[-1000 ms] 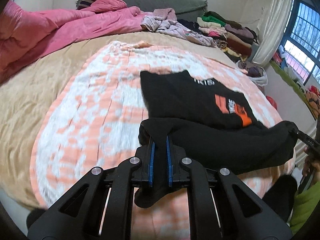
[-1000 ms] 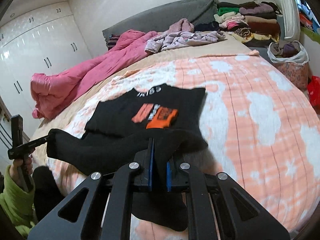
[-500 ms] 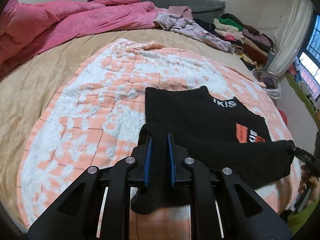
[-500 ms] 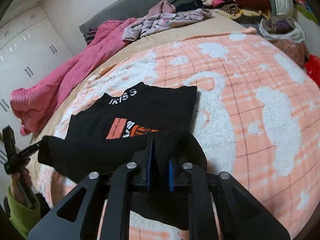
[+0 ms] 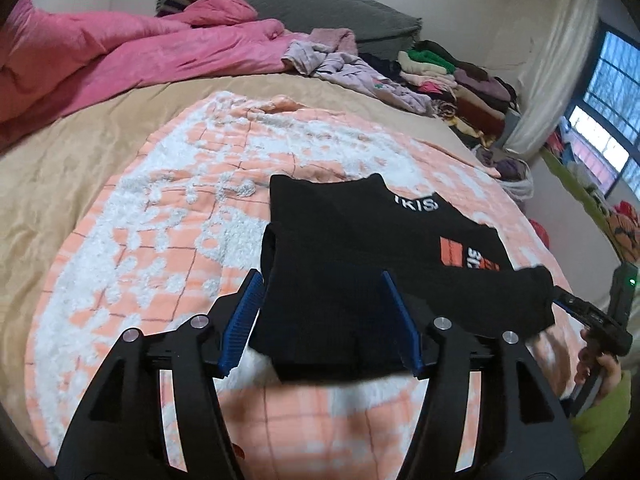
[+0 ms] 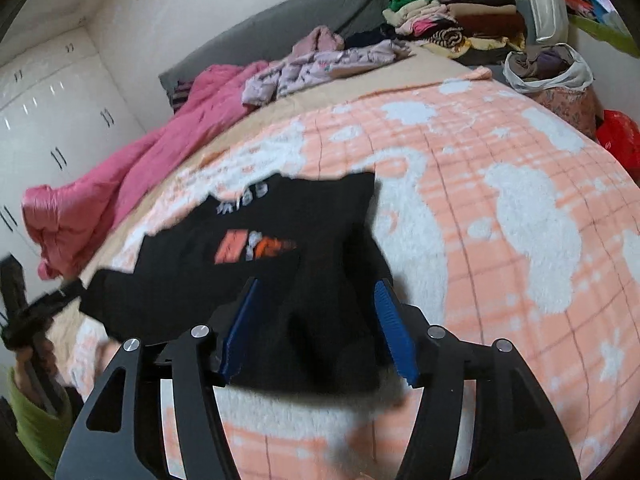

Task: Fold small clothes
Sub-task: 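Lift the hem with both tools and fold it over toward the collar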

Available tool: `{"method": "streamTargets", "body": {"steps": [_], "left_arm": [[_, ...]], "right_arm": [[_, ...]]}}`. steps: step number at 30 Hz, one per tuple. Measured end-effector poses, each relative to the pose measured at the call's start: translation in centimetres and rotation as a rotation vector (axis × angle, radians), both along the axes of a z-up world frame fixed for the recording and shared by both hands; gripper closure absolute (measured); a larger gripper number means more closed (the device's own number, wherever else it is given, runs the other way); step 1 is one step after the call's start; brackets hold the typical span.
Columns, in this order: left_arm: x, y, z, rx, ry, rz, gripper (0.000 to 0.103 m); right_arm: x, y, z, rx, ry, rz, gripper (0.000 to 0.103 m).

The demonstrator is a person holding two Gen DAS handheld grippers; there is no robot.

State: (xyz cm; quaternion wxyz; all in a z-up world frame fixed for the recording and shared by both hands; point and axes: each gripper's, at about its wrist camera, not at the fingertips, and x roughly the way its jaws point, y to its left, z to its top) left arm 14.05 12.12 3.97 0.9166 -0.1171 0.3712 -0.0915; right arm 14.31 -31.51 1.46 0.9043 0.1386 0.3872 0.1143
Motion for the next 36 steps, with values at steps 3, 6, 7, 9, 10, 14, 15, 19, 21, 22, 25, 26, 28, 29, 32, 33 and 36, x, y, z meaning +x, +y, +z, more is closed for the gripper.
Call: {"method": "streamTargets", "body": {"steps": [3,6,7,9,10,14,15,19,21,22,25,26,28,29,32,33,36], "left_arm": [[-0.9,0.1,-0.4,0.018,0.015,-0.027,0.050],[-1.2,-0.1,-1.2,0.057,0.036,-0.035,0.050],[-1.1,0.0,-1.6,0.059,0.047,-0.037,0.050],[-0.8,-0.1,-2.2,0.058,0.067,-0.039,0.051],[-0.7,-0.2,-2.4,0.063,0.070,-0.043,0.051],[-0.7,-0.2,-2.7,0.066,0.071,-0.030,0.066],[-0.6,-0.1,-2.9,0.066,0.075,-0.027,0.078],[0.3,-0.5,-3.7,0.098,0.096,-0.038,0.098],[0.4,-0.6,-3.8,0.104,0.093,-0.039,0.099],[0.3,-0.5,-3.6,0.096,0.084,-0.040,0.099],[0.1,-0.2,-2.5,0.070,0.048,-0.041,0.100],[0.2,-0.1,-1.9,0.055,0.033,-0.042,0.100],[0.6,0.1,-0.7,0.035,0.010,-0.039,0.100],[1.0,0.2,-0.3,0.024,0.006,-0.036,0.100],[2.3,0.4,0.5,-0.004,0.010,-0.025,0.100],[2.5,0.3,0.5,-0.004,0.011,-0.021,0.100],[4.0,0.3,0.5,-0.013,0.026,-0.004,0.100]], "right_arm": [[-0.3,0.4,-1.1,-0.018,0.036,0.001,0.046],[-0.2,0.6,-1.6,-0.028,0.053,0.005,0.048],[-0.2,0.7,-1.7,-0.033,0.057,0.008,0.051],[-0.1,1.1,-1.9,-0.048,0.063,0.015,0.056],[-0.1,1.1,-2.0,-0.054,0.066,0.017,0.057],[0.1,1.1,-2.1,-0.049,0.070,0.022,0.070],[0.1,1.1,-2.2,-0.050,0.072,0.025,0.072],[0.4,1.1,-2.4,-0.047,0.080,0.038,0.080],[0.3,1.0,-2.2,-0.032,0.072,0.050,0.086],[0.3,1.0,-2.1,-0.026,0.064,0.053,0.087],[0.0,0.6,-1.2,0.022,0.027,0.061,0.089],[0.0,0.2,-0.7,0.053,0.007,0.062,0.089],[0.0,-0.1,0.3,0.089,-0.028,0.069,0.090],[0.1,-0.2,0.8,0.102,-0.044,0.071,0.091],[1.0,-1.0,2.6,0.124,-0.092,0.050,0.094],[1.5,-1.3,3.2,0.139,-0.104,0.044,0.094],[3.1,-1.8,4.5,0.138,-0.123,0.019,0.094]]}}
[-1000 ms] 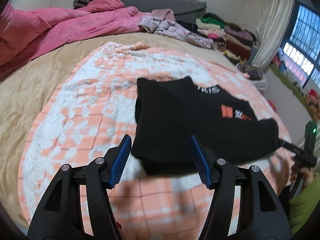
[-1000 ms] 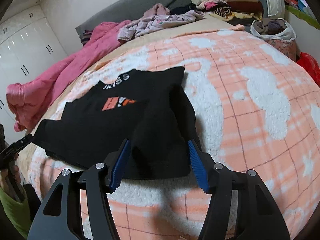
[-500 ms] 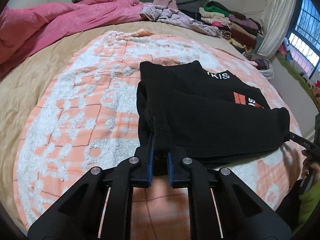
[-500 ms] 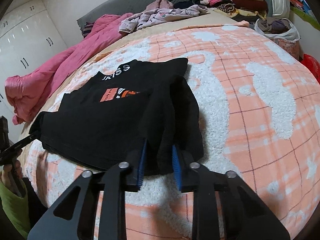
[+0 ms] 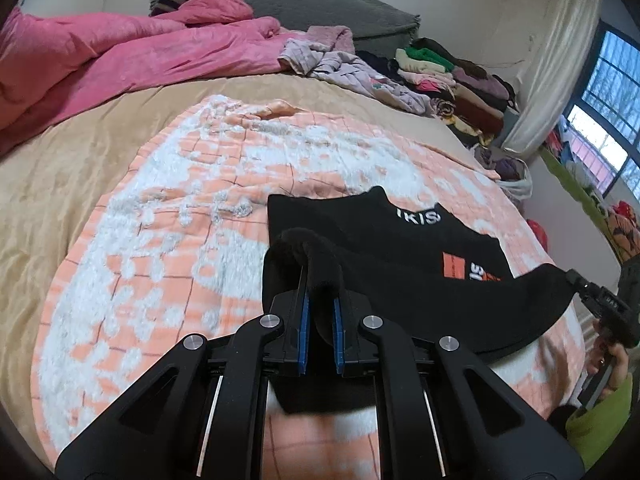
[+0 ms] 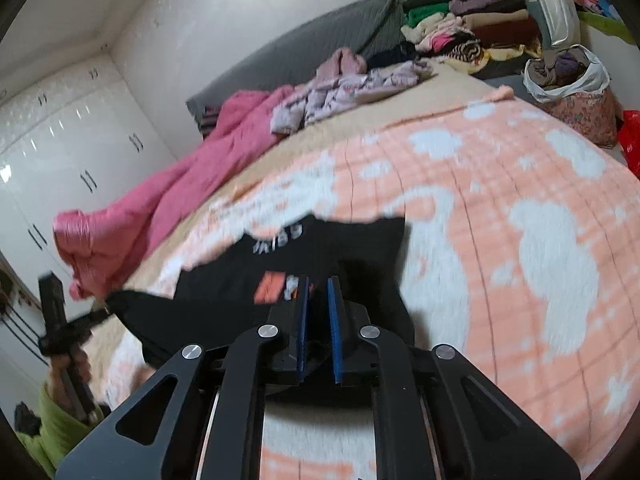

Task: Fold small clothes
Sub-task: 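Lift the hem with both tools and fold it over toward the collar, then lay the hem down near the collar and open both tools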

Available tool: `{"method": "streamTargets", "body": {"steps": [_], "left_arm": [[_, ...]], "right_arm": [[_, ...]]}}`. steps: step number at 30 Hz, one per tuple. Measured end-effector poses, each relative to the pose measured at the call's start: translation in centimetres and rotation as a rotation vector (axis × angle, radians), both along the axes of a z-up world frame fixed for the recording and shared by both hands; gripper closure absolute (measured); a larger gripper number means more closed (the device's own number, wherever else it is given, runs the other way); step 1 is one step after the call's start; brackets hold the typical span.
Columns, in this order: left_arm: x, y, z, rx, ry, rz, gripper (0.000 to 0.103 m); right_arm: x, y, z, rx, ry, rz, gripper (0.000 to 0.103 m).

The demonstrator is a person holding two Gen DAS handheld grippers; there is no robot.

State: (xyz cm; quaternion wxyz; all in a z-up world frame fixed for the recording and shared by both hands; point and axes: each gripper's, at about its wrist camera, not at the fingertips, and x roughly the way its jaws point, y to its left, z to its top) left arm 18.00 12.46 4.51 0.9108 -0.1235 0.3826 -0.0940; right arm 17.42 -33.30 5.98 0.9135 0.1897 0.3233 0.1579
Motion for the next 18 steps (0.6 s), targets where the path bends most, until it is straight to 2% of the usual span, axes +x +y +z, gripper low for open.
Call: {"method": "streamTargets", "body": {"steps": [6,10,11,12,18], "left_arm": [[3.7,0.5,-0.5,-0.032,0.042,0.043,0.100],[5.9,0.4,-1.0,-0.008,0.062,0.055,0.100],[6.8,0.3,-1.4,-0.001,0.074,0.057,0.099],[7.3,0.3,-1.7,0.007,0.080,0.059,0.099],[9.8,0.0,-3.1,0.036,0.098,0.062,0.097]], "right_arm": [[4.1,-0.3,0.6,0.013,0.019,-0.041,0.095],[6.8,-0.9,-0.1,0.023,0.057,-0.087,0.095],[7.6,-1.1,-0.4,0.019,0.065,-0.102,0.102],[8.0,-1.3,-0.6,0.016,0.071,-0.110,0.103],[10.3,-2.2,-1.8,-0.030,0.084,-0.166,0.101]]}}
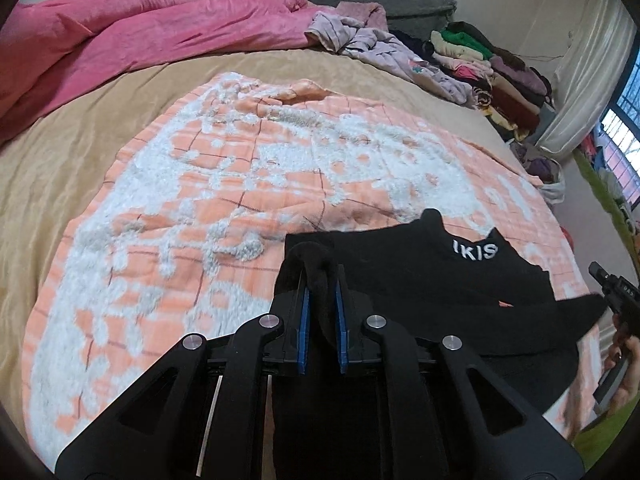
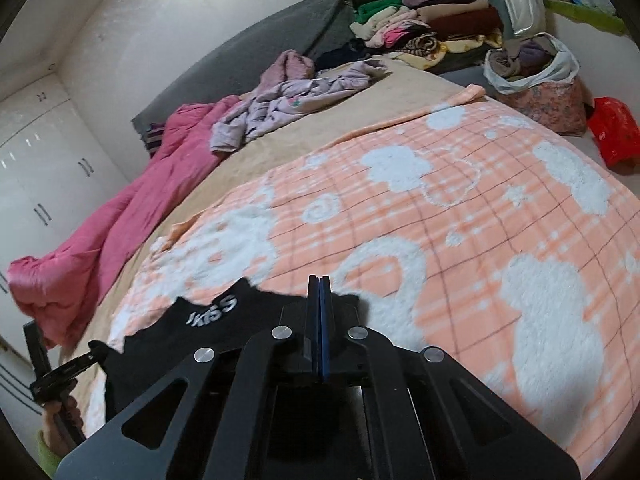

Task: Fold small clothes
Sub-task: 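Lay the hem down near the collar and open both tools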

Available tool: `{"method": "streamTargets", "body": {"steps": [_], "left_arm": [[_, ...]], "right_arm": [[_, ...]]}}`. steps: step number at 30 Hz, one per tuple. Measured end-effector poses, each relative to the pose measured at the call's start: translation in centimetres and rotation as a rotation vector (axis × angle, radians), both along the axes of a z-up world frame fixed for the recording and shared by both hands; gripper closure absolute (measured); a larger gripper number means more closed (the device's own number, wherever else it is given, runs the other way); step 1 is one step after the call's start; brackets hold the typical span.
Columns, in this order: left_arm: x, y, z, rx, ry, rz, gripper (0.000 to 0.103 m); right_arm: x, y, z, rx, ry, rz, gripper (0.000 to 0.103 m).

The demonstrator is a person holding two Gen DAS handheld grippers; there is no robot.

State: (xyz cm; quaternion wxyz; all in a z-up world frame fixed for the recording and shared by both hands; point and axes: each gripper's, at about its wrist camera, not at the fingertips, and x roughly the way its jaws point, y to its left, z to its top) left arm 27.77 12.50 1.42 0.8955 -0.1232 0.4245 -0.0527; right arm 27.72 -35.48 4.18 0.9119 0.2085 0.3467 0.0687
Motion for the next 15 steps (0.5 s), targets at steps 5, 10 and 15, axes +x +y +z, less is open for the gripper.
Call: {"method": "streamTargets", "body": {"steps": [5,10,15], "left_arm": [[0.2,1.4,-0.1,-0.016,-0.027,0.042,0.077],[-1.0,3.1,0.5,-0.001,-0.053,0.086,0.076],[-3.1,3.3,0.2,0.083,-0.057,0.090,0.067]], "right_arm": [[-0.5,-0.7,-0.8,-0.098,0.013,0.015,0.076],[-3.2,-0.4,-1.1,-0.282,0.041,0.103,0.052],[-4.3,2.8,-2.4,-0.485,0.061,0.256,0.036]]}}
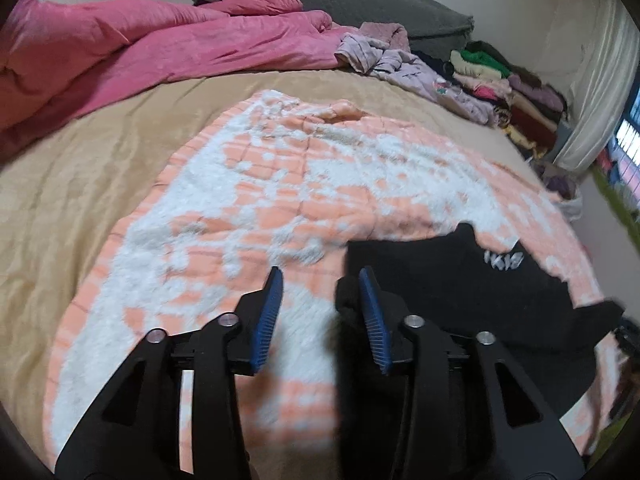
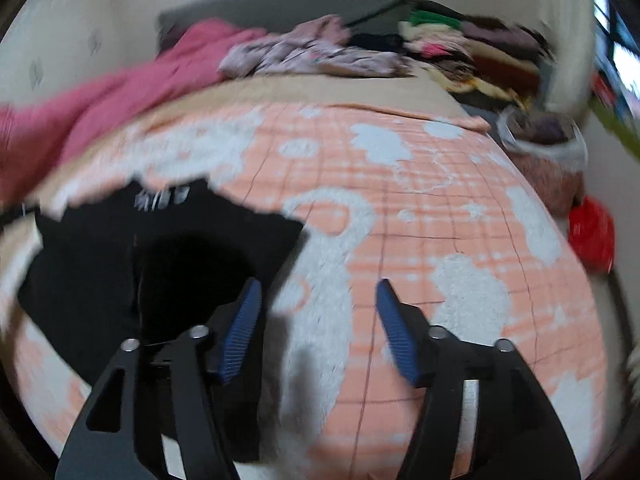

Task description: Fold small clothes

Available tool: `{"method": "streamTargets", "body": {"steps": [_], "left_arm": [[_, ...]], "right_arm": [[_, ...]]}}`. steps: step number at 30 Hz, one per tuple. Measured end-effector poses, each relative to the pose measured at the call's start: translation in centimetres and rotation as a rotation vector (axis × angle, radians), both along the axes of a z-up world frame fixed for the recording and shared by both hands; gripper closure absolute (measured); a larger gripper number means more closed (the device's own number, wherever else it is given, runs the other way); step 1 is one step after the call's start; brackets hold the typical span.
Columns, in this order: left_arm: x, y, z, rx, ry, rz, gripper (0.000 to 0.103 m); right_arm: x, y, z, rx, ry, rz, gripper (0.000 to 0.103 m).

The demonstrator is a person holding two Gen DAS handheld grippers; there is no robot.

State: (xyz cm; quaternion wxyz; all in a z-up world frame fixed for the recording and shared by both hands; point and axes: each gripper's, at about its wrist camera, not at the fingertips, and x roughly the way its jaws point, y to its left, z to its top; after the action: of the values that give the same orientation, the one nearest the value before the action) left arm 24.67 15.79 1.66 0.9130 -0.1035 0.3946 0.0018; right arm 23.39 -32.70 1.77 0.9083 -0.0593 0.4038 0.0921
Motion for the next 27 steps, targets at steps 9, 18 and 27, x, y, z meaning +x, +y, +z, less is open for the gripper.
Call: {"method": "streamTargets", "body": {"steps": [9,18,27], "left_arm": [[-2.2,-0.6,0.9,0.162,0.003,-0.083,0.058],[0.1,-5.4,-2.7,0.265,0.080,-0.239,0.056],[4.7,-4.1,-3.9,0.145,0.065,-0.165,0.055]], "right_arm": [[1.7,4.5,-0.9,-0.052,-0.022,0.081,0.016],[6.6,3.6,-1.0,0.131,0.003,-0.055,0.015],[8.6,0.9,-3.1,0.202,0.054,-0.174,0.017]]}}
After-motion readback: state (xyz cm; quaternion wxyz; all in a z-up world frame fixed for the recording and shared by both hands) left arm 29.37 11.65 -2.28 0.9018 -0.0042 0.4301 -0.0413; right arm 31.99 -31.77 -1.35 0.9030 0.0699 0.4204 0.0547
